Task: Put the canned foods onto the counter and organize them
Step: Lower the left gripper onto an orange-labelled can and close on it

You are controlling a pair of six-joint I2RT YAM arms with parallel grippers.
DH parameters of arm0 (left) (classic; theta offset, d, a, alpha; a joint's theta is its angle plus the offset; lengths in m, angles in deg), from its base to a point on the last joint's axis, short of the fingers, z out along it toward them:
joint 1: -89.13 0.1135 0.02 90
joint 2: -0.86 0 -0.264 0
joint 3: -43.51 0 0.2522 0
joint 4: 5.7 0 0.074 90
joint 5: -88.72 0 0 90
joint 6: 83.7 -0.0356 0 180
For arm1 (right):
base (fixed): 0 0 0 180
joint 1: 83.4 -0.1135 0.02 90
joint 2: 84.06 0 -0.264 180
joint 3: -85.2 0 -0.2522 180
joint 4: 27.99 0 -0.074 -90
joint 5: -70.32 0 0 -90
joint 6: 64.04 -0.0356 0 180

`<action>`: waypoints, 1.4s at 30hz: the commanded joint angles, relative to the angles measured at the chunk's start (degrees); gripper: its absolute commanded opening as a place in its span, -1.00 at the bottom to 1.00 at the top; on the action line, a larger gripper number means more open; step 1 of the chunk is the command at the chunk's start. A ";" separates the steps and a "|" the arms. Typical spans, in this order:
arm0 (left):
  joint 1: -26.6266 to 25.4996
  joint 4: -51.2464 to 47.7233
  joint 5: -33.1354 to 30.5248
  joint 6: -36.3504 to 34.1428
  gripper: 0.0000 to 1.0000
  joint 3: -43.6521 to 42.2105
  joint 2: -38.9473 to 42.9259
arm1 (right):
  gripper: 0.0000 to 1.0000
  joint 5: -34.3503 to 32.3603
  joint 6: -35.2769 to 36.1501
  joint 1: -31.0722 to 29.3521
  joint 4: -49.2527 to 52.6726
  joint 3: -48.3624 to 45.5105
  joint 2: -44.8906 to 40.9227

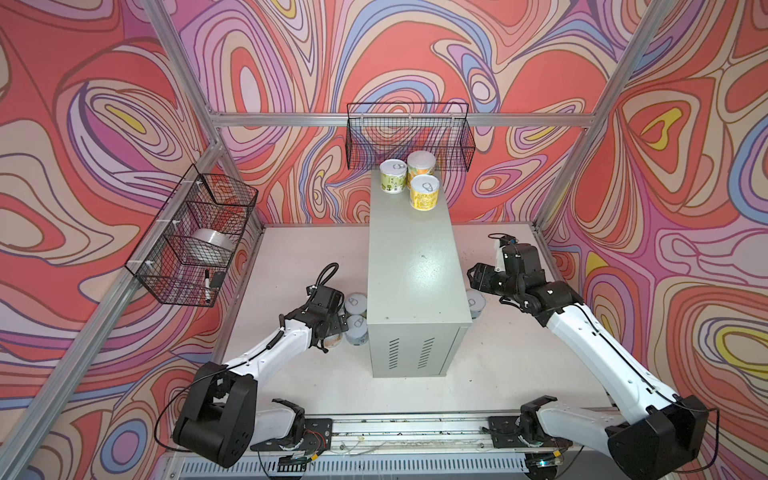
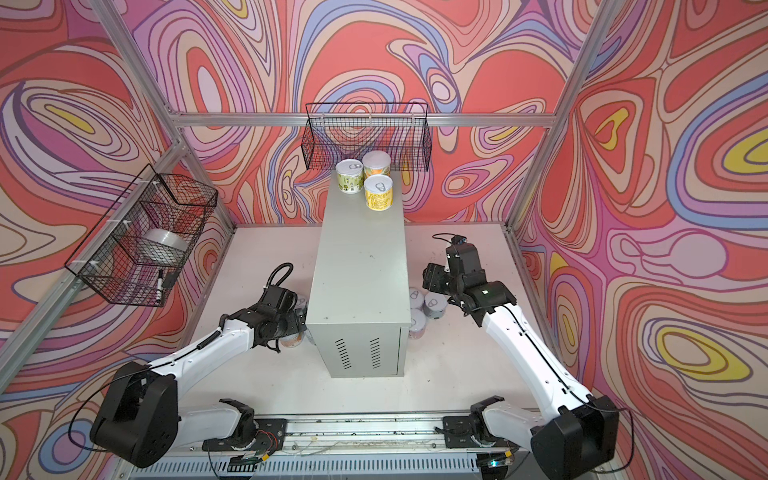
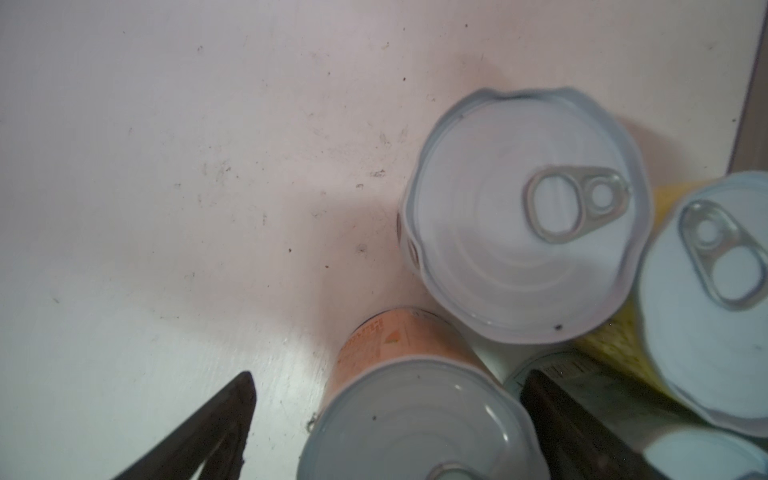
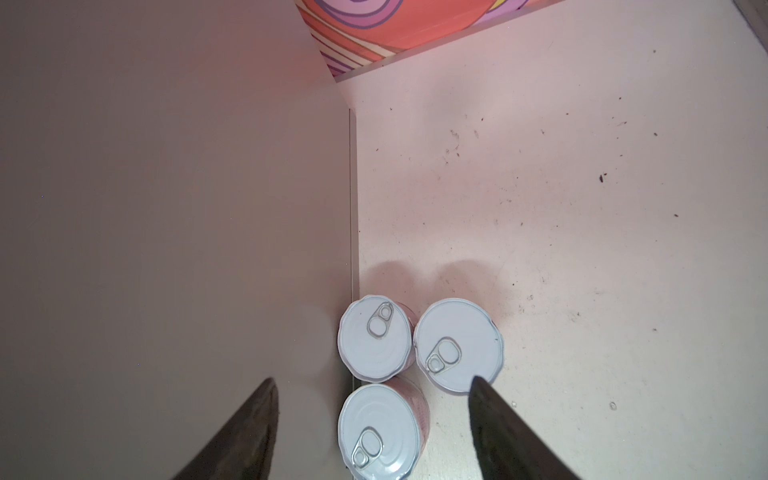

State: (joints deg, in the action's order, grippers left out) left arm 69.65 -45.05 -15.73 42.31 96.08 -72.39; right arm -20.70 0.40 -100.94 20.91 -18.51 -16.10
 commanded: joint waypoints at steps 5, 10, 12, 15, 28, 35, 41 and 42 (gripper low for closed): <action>0.59 -3.53 -0.05 -0.07 1.00 -1.24 4.24 | 0.48 1.02 0.29 0.26 -2.04 -1.09 0.62; 0.57 -1.60 2.93 0.92 0.98 -0.18 0.36 | 0.48 1.48 0.21 0.23 -3.07 -1.76 0.99; 0.46 -1.00 3.45 1.81 0.95 -0.14 -0.93 | 0.48 1.63 0.00 0.27 -3.41 -2.08 0.92; 0.45 -0.52 3.62 2.94 0.88 -0.69 -1.79 | 0.48 1.56 -0.01 0.30 -3.51 -2.56 0.72; 0.23 -0.54 3.92 6.55 0.67 -1.82 -3.38 | 0.48 0.34 1.43 0.31 -4.00 -3.32 0.58; -0.89 -1.39 3.22 7.47 0.65 -1.37 -4.92 | 0.49 -0.18 2.12 0.31 -4.56 -3.61 0.62; -2.26 -2.36 2.03 7.41 0.57 0.11 -7.20 | 0.48 -0.64 2.62 0.25 -4.99 -4.06 0.68; -2.38 -2.40 1.85 7.41 0.53 0.28 -7.42 | 0.48 -0.65 2.75 0.31 -5.15 -4.17 0.59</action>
State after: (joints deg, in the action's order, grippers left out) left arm 67.77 -45.57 -12.28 48.50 94.86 -78.95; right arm -20.33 2.30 -100.94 16.86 -21.55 -15.38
